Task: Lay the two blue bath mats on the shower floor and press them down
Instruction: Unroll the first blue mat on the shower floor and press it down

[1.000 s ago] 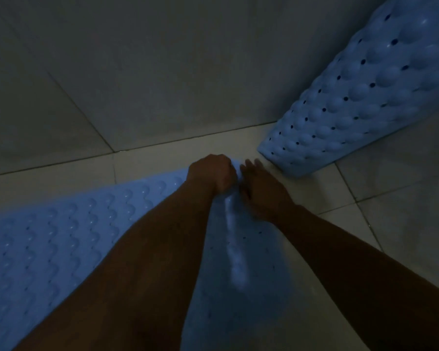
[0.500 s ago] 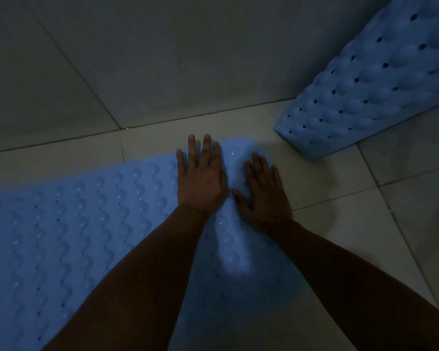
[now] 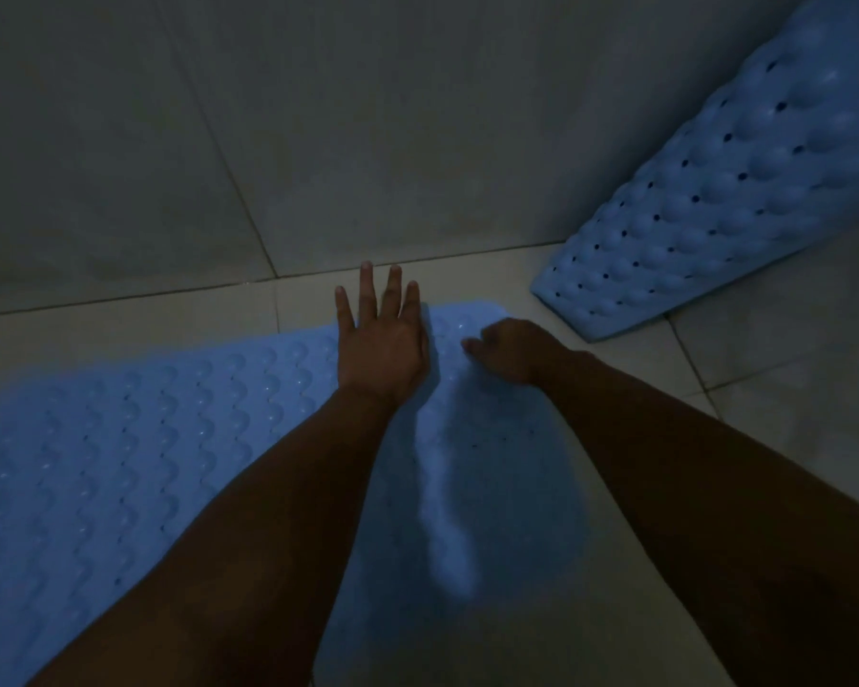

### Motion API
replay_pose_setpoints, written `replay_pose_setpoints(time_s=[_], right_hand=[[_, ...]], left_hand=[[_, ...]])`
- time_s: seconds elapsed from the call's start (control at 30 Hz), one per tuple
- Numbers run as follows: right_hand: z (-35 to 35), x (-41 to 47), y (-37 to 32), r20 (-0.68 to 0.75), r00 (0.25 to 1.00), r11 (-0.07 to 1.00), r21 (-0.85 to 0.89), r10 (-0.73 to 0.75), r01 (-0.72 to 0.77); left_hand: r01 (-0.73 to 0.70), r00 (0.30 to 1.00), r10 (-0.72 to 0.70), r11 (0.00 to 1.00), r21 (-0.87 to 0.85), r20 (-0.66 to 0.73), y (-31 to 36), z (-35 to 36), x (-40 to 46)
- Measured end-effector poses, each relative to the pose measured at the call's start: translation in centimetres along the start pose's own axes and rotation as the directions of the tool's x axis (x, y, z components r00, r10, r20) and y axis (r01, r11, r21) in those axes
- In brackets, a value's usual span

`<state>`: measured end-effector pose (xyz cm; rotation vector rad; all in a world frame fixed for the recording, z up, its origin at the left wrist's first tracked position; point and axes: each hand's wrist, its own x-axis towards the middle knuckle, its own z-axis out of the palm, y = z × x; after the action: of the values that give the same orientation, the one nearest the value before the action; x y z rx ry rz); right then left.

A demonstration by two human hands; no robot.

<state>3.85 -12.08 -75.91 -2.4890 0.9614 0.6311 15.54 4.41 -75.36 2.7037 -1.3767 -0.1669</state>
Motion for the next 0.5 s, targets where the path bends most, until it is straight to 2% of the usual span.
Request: replay_pose_setpoints(time_s=[0.1,0.13,0.27,0.37,0.5], right_hand=[[1.5,-1.6,-1.9,-0.238,0.971,0.999,0.032,-0.021,0.030],[2.7,-2.4,-2.4,-0.276,0.960,0.998,0.016,-0.053,0.060],[8.7,-5.2,-2.1,-0.173,0.971,0.986,-0.074,-0.163,0.152],[11.7,-6.1,-1.8,-0.279,0.938,0.977,-0.102,-0.207,0.185],[12.9,-5.8,-2.2,-0.421,0.887,0.977,-0.172,-0.191,0.129]], left_hand=[[-0.001,1.000,0.001,1.000,0.003,-0.026,-0.5,-0.2,-0.6],[-0.002,1.000,0.002,1.000,0.004,-0.028,-0.6,-0.2,-1.0],[-0.024,0.999,0.024,1.000,-0.011,-0.038,-1.0,-0.5,-2.6],[-0.050,0.997,0.050,0.999,-0.010,-0.057,-1.6,-0.6,-2.8],[-0.005,0.998,0.002,0.999,-0.035,-0.070,-3.6,0.3,-3.1]])
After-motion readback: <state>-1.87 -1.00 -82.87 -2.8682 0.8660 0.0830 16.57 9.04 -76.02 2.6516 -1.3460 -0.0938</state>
